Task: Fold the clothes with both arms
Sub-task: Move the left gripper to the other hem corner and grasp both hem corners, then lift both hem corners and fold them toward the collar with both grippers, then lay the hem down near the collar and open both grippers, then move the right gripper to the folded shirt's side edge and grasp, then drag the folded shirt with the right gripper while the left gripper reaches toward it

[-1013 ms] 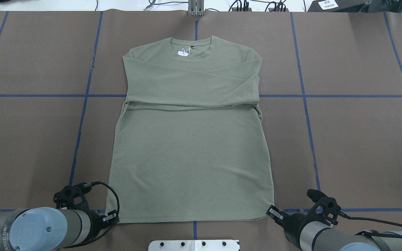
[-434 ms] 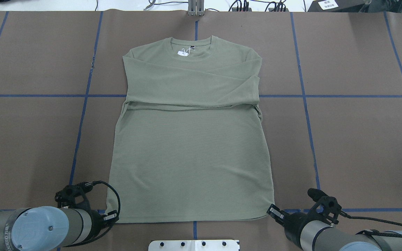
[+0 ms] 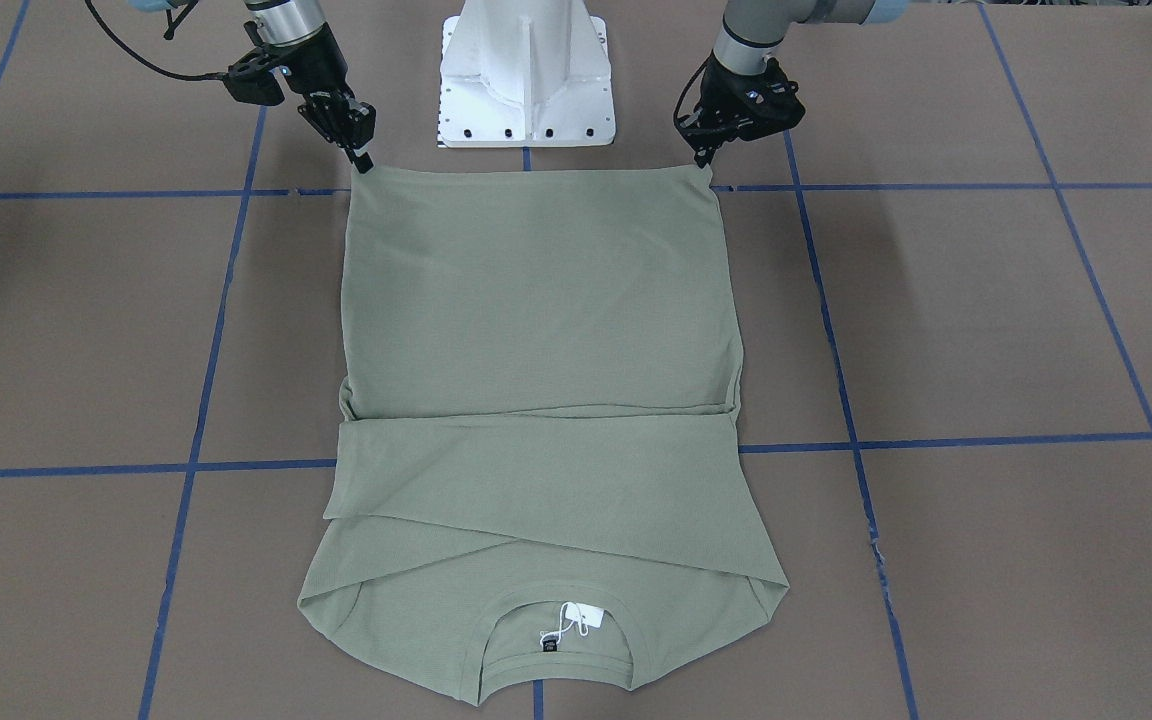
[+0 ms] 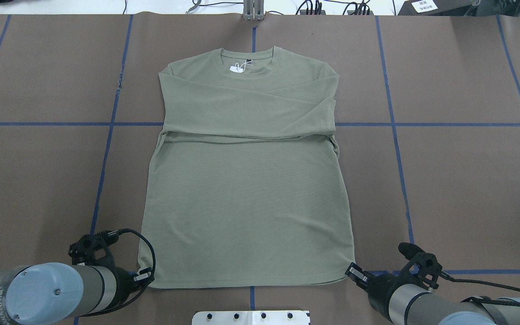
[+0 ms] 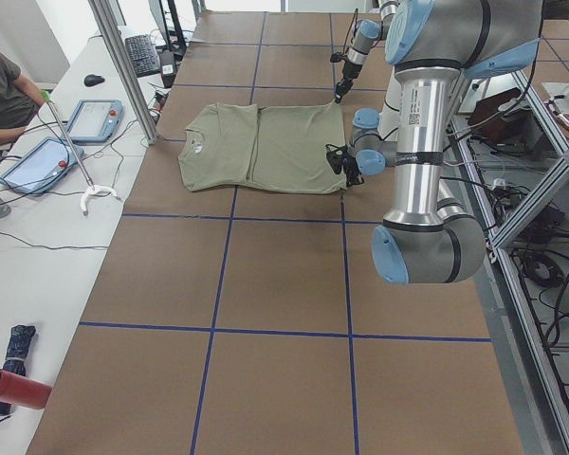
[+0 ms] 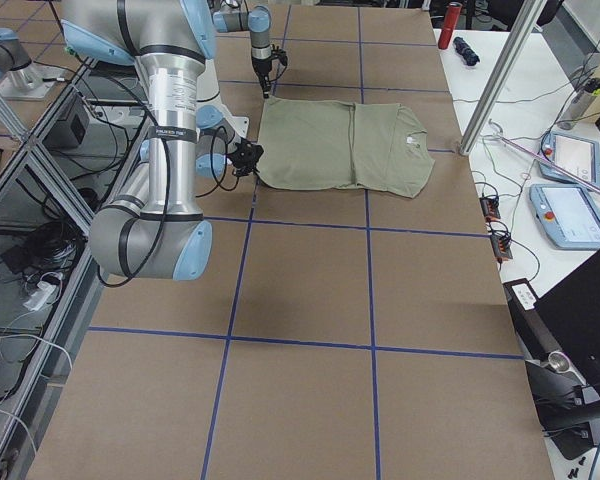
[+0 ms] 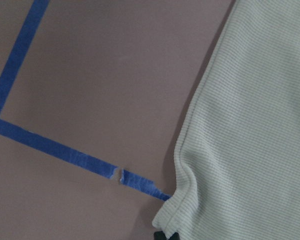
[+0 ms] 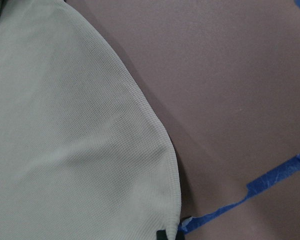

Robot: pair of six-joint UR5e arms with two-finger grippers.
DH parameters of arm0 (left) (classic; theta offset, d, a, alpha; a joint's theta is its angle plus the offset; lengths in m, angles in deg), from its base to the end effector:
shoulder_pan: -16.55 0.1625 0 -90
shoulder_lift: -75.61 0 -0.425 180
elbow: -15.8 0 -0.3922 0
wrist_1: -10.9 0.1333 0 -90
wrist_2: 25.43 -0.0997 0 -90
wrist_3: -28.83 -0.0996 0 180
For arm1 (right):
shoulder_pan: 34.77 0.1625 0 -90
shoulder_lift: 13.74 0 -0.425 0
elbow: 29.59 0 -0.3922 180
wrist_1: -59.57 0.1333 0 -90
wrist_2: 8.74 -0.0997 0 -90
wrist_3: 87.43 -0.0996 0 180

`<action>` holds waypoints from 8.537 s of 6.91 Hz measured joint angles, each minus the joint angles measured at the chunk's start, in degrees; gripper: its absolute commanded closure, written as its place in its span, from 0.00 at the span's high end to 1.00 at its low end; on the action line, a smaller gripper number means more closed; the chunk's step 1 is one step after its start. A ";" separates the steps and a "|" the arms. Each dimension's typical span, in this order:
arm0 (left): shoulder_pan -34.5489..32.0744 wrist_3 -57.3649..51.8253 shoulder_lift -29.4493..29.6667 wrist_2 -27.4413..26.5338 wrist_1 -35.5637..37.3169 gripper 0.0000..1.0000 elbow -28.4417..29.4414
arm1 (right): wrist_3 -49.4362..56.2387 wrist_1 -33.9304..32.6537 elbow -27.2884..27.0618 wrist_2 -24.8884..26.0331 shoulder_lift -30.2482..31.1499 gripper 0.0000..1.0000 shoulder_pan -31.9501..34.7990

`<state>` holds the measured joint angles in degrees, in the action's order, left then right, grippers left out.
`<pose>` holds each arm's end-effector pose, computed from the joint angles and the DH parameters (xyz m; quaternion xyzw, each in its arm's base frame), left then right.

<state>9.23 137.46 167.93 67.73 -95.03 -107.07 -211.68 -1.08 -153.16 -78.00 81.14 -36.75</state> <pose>0.4575 -0.1876 0.3459 -0.0673 0.4267 -0.1909 0.8814 -0.4453 -0.1533 0.3624 0.0012 -0.5025 0.3229 0.8020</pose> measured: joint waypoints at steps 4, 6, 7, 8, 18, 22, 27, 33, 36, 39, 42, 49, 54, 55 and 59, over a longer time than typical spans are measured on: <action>3.37 2.62 -1.25 3.69 4.10 0.00 -12.81 | -0.24 0.19 -7.08 -1.29 7.72 0.00 -2.59; 3.42 3.75 -0.90 4.41 5.25 0.00 -15.89 | -0.27 0.25 -10.03 -0.13 10.03 0.00 -3.09; 2.07 3.70 -0.27 4.37 5.35 0.00 -16.24 | -0.04 0.26 -10.79 1.60 10.23 0.00 -2.54; -0.40 3.11 1.15 4.17 5.38 0.00 -16.31 | 0.90 0.25 -11.20 2.72 10.15 0.00 -0.59; -35.42 -30.20 25.92 2.10 -12.94 0.00 32.71 | 35.22 -15.17 36.42 -29.69 -39.73 0.00 47.48; -37.66 -30.22 29.90 -1.48 -25.29 0.00 46.38 | 36.24 -8.35 52.32 -29.23 -47.18 0.00 49.63; -38.10 -32.35 30.61 -1.24 -28.27 0.12 47.95 | 36.27 -5.64 54.98 -29.26 -47.67 0.54 48.80; -39.04 -36.05 29.31 0.06 -30.67 0.40 47.82 | 35.24 -5.44 40.86 -29.95 -38.31 0.74 46.36; -39.28 -36.44 29.11 3.10 -31.30 0.41 47.36 | 26.47 -4.66 29.11 -29.99 -28.29 0.79 41.56; -39.48 -36.45 28.85 3.32 -31.25 0.41 45.99 | 20.03 -0.10 27.21 -29.55 -23.72 0.79 37.57; -39.83 -36.49 28.65 3.35 -31.08 0.41 44.80 | 19.73 0.35 27.52 -29.38 -22.23 0.48 35.88; -40.38 -36.32 27.92 3.62 -30.78 0.41 42.59 | 18.42 0.37 24.51 -29.92 -19.42 0.00 34.25; -37.12 -21.11 19.43 16.82 -30.24 0.47 23.35 | 8.68 -0.31 -3.53 -32.23 1.28 0.00 16.73; -34.99 -17.69 18.80 17.28 -30.03 0.52 21.41 | 7.27 -0.34 -6.05 -34.47 2.41 0.00 12.95; -26.60 -10.06 18.21 14.72 -18.08 0.65 12.99 | 4.91 -0.49 -8.34 -33.79 4.02 1.00 -1.50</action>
<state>-17.37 127.41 186.14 82.44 -113.11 -94.08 -206.77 -1.57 -161.51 -111.78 85.16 -38.25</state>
